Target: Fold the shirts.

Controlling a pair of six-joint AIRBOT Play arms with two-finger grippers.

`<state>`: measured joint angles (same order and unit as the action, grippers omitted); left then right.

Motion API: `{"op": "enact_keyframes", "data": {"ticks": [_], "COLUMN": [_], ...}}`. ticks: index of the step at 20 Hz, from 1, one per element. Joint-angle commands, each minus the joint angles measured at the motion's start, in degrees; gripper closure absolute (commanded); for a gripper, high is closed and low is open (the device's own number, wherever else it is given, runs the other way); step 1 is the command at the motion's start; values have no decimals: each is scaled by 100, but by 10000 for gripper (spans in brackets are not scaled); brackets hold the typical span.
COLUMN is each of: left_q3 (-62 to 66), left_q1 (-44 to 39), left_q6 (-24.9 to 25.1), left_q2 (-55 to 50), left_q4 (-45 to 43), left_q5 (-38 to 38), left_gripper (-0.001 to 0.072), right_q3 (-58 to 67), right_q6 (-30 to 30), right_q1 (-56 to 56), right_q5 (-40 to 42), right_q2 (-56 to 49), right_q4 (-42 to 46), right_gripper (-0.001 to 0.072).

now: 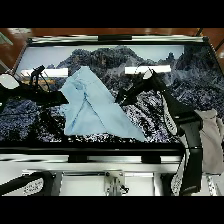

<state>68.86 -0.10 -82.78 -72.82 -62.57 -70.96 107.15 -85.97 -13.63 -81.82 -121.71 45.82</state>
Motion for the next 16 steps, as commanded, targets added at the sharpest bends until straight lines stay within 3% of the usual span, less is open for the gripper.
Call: {"op": "enact_keyframes", "data": {"ticks": [1, 4, 6, 8, 13, 16], "left_q3": [4, 4, 4, 4, 7, 11], "left_q1": [-42, -42, -42, -39, -26, -17], "left_q6": [7, 4, 7, 4, 7, 4], "left_q2": [-2, -2, -2, -2, -2, -2], "left_q4": [70, 68, 68, 68, 66, 66], "left_q5": [4, 7, 7, 9, 9, 188], "left_gripper": [102, 103, 104, 104, 104, 104], "right_q3": [28, 26, 28, 28, 28, 26], "right_q6": [-162, -203, -68, 96, 146, 133], "right_q1": [-90, -122, -160, -138, 444, 1082], "right_q5": [-17, -33, 61, 243, 175, -365], "right_q2": [-46, -151, -214, -201, 151, 503], "right_q4": [354, 42, -177, -286, -387, -260], "right_gripper": [142, 161, 424, 622, 646, 645]}}
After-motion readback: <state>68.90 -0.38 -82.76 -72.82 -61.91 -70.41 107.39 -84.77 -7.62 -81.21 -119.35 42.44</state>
